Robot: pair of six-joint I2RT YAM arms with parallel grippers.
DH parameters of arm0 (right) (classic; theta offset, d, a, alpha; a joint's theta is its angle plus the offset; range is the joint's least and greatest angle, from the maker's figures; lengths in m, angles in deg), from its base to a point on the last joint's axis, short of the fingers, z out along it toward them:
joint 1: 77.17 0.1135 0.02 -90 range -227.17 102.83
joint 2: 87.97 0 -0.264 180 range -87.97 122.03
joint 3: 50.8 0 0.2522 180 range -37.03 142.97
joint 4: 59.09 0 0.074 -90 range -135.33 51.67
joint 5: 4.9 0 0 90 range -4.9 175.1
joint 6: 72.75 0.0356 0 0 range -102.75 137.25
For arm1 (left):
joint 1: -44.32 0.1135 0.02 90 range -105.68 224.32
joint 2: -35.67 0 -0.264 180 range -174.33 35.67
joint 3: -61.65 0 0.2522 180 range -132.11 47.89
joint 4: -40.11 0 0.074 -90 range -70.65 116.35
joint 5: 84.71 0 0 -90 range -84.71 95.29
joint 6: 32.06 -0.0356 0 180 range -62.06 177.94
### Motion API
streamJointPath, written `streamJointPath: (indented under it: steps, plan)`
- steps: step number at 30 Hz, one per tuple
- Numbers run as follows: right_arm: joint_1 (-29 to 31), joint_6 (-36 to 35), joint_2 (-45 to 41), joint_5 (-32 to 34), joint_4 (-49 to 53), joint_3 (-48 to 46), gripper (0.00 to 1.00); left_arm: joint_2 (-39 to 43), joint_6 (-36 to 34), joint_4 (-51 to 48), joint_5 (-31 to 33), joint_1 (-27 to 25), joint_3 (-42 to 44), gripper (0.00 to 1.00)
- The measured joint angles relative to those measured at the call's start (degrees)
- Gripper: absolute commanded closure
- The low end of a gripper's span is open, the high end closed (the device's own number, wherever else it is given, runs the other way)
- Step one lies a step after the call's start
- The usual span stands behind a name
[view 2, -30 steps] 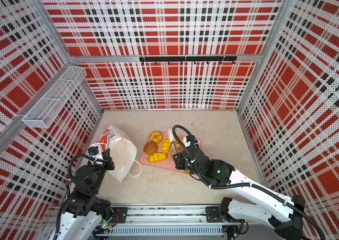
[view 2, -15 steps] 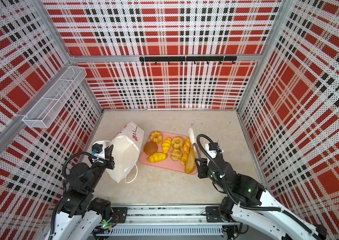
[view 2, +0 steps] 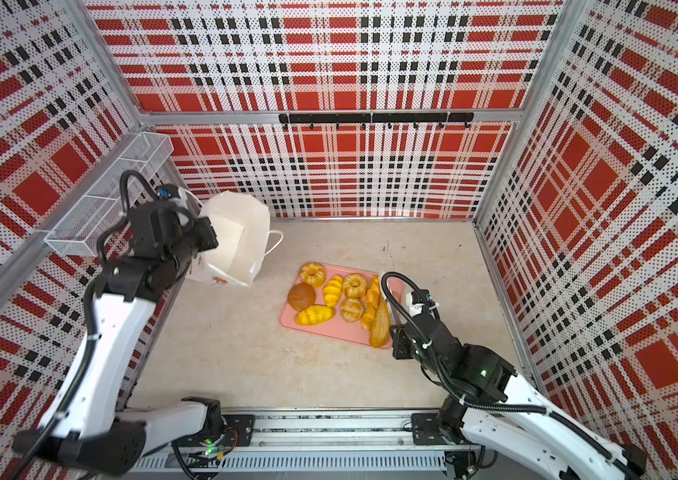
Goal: Take the fake bread out of the paper bag
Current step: 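Stand the paper bag upright with the left gripper while the right gripper withdraws the tongs, then release the upright bag with the left gripper and back away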
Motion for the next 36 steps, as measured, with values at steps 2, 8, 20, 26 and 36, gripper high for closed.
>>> streamJointPath:
  steps: [2, 8, 20, 26, 36]
  plan:
    - [0.0, 0.8, -0.6, 0.1, 0.8, 0.0, 1.0, -7.3, 2.5, -2.3, -8.0, 3.5, -5.9, 1.0]
    - [0.0, 4.3, -6.6, 3.0, 3.8, -1.9, 1.0, -20.9, 8.9, -3.5, -22.8, 6.6, -10.1, 1.0]
    - [0.0, 9.7, -15.0, 6.9, 11.1, -6.4, 1.0, -24.9, 18.8, 12.4, -29.0, 7.4, -1.3, 1.0]
    - [0.0, 10.2, -14.9, 7.4, 12.3, -6.4, 1.0, -27.7, 20.1, 17.3, -28.9, 7.4, -1.7, 1.0]
    - [0.0, 10.3, -14.0, 7.8, 13.0, -6.4, 1.0, -30.3, 20.0, 19.3, -28.9, 9.0, -2.7, 1.0]
